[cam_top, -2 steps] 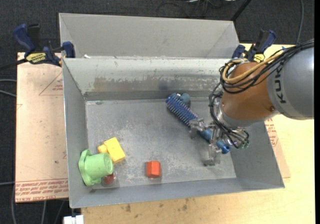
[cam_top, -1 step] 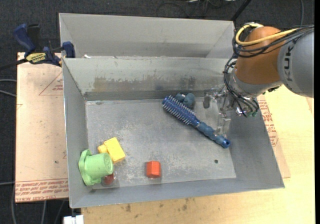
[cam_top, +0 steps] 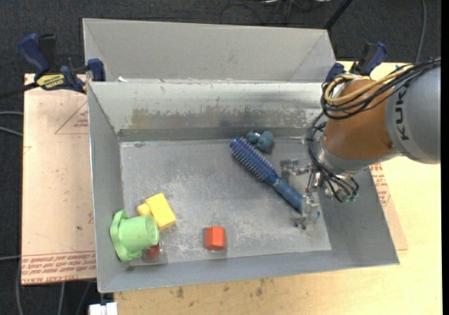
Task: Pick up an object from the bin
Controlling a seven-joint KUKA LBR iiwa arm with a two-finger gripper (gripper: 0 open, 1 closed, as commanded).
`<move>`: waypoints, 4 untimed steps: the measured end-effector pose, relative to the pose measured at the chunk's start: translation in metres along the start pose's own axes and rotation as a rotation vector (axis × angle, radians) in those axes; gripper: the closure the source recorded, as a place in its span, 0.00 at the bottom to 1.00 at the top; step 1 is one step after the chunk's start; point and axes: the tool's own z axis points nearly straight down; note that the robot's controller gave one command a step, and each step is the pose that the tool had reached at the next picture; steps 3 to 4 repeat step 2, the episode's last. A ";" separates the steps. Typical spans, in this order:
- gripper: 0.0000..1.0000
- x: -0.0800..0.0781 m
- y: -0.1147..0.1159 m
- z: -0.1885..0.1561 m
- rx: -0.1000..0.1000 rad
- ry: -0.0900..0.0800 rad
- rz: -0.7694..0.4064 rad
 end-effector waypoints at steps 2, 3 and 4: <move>1.00 0.010 0.000 -0.142 0.006 -0.014 -0.018; 1.00 0.010 0.000 -0.142 0.006 -0.014 -0.018; 1.00 0.010 0.000 -0.142 0.006 -0.014 -0.018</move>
Offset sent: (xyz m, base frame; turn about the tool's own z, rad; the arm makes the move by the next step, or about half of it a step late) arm 0.0000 0.0000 0.0000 0.0000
